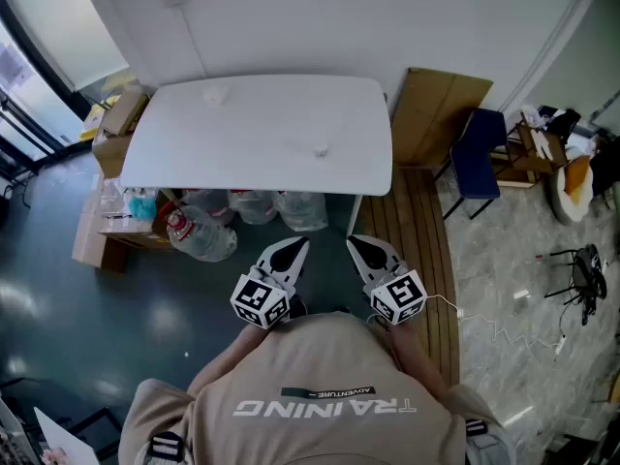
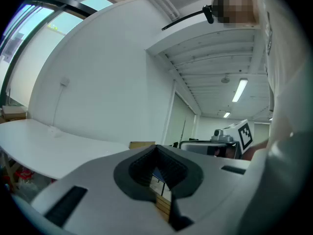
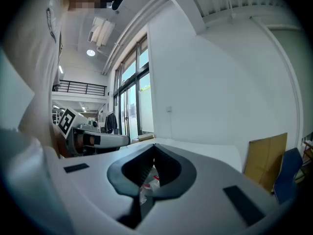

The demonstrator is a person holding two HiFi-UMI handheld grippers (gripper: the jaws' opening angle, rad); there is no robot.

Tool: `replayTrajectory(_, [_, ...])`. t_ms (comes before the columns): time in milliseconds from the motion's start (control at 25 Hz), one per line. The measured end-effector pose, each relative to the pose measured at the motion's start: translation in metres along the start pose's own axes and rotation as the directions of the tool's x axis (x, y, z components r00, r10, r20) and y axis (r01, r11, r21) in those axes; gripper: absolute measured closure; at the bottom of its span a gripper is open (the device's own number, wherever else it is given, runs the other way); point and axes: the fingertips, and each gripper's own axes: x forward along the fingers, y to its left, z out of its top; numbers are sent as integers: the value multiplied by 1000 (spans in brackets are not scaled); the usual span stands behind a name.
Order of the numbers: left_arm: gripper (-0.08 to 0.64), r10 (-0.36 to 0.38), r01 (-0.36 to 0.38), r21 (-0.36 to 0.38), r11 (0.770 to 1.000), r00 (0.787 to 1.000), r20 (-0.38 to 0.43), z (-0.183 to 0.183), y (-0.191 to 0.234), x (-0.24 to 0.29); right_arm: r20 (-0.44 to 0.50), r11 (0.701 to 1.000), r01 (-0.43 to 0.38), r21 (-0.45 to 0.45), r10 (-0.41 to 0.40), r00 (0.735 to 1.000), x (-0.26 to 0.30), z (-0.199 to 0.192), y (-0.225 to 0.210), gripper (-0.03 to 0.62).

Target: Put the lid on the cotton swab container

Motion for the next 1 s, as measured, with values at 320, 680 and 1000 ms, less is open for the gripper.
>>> replayTrajectory(320, [548,9,-9,-46,999,1000,7,-1,-5,14,-43,1000,1,-15,-1,999,-10,6,-12,574])
replayTrajectory(680, [548,-16,14,-71,997,1000,-19,-8,9,17,-50,999,50,4,-50,998,-2,3,-16,574])
replayTrajectory(1000, [548,-75,73,-69,995,997,-32,-3,46,22,-58,996,88,22,-87,995,25,-3,-11,574])
